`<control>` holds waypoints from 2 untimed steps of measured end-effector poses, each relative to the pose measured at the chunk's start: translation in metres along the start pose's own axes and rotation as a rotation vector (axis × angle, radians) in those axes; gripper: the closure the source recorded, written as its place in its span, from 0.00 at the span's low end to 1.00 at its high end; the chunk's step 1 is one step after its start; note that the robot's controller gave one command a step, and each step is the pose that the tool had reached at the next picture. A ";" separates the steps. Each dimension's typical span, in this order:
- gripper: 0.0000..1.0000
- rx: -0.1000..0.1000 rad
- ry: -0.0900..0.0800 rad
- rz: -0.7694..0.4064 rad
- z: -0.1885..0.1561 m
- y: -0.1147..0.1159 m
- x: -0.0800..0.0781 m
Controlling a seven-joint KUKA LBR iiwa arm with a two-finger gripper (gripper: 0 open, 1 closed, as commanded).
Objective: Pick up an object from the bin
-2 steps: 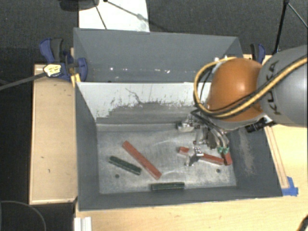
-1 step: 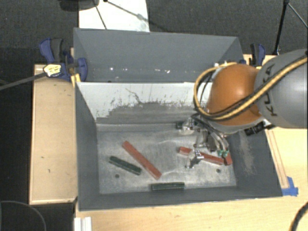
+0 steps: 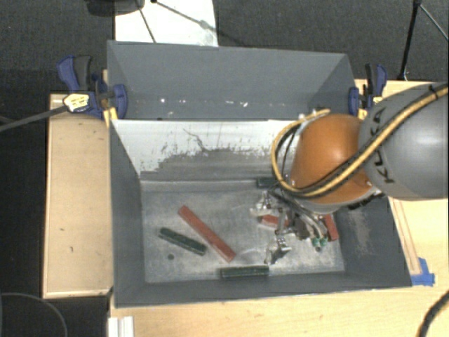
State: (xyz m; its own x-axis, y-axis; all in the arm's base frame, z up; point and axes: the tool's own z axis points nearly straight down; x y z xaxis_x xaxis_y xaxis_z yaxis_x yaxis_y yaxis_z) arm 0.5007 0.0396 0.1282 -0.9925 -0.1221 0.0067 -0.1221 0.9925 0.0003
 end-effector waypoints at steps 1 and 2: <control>1.00 0.004 -0.019 -0.002 0.053 -0.099 -0.015; 1.00 0.004 -0.019 -0.001 0.053 -0.099 -0.015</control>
Offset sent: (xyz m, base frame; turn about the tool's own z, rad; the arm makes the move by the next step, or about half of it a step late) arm 0.0000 0.0000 0.0000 0.0000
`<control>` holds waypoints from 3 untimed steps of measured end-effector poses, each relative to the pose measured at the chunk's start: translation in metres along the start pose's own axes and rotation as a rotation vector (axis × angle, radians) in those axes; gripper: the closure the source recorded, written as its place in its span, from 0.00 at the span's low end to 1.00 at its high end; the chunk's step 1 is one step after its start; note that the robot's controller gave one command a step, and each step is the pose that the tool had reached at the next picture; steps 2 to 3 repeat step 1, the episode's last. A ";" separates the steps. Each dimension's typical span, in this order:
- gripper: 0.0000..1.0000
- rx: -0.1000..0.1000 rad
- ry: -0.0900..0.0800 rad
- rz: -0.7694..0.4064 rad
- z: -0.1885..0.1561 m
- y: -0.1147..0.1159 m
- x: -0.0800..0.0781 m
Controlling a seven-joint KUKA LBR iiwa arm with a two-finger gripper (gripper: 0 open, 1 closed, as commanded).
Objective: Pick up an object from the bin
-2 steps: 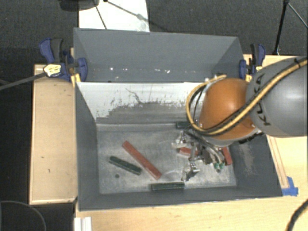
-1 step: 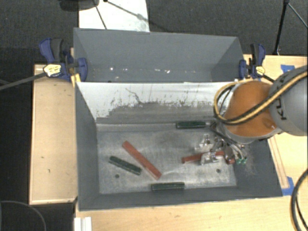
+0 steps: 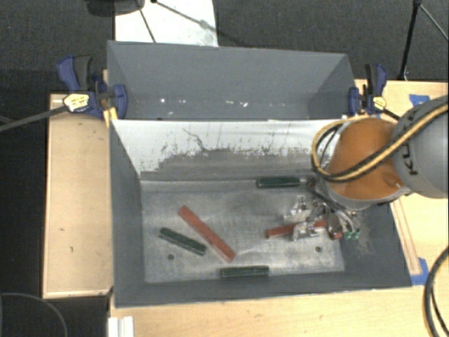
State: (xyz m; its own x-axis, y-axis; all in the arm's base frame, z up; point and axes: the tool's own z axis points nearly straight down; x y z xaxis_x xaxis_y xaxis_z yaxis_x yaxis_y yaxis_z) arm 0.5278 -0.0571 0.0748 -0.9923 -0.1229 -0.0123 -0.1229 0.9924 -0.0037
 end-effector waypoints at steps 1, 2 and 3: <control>1.00 -0.004 0.004 -0.379 -0.131 0.027 0.023; 1.00 -0.004 0.004 -0.379 -0.131 0.027 0.023; 1.00 -0.004 0.004 -0.379 -0.131 0.027 0.023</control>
Offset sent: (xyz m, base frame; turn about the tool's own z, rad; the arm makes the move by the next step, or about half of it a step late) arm 0.0000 0.0000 0.0000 0.0000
